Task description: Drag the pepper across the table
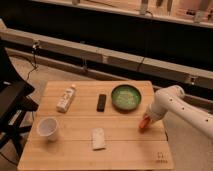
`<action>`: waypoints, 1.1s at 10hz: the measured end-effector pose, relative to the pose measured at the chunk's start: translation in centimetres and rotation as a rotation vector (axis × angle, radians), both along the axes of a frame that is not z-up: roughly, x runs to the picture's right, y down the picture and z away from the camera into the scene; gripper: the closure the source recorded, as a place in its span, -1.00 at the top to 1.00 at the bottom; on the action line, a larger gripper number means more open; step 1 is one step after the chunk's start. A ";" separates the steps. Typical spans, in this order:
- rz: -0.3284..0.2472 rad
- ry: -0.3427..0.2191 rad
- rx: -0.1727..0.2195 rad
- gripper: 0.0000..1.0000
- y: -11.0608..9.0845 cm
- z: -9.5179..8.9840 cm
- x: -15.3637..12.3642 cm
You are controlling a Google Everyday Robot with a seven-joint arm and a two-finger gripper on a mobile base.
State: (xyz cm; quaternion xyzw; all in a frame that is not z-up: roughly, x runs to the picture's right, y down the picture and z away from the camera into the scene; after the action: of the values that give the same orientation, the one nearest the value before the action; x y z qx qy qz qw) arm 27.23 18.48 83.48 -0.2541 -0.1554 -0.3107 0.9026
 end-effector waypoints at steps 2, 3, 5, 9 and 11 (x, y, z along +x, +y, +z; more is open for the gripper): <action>0.000 0.001 0.000 -1.00 -0.2 0.1 0.2; -0.001 -0.001 0.001 -1.00 -0.3 0.2 0.1; -0.003 -0.001 -0.002 -1.00 -0.4 0.3 0.3; -0.002 -0.002 0.002 -1.00 -0.9 0.6 1.0; -0.004 -0.003 0.003 -1.00 -1.0 0.7 0.9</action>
State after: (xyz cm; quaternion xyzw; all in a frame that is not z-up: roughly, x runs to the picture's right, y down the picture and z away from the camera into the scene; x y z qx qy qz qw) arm 28.11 17.50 84.19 -0.2525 -0.1558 -0.3131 0.9022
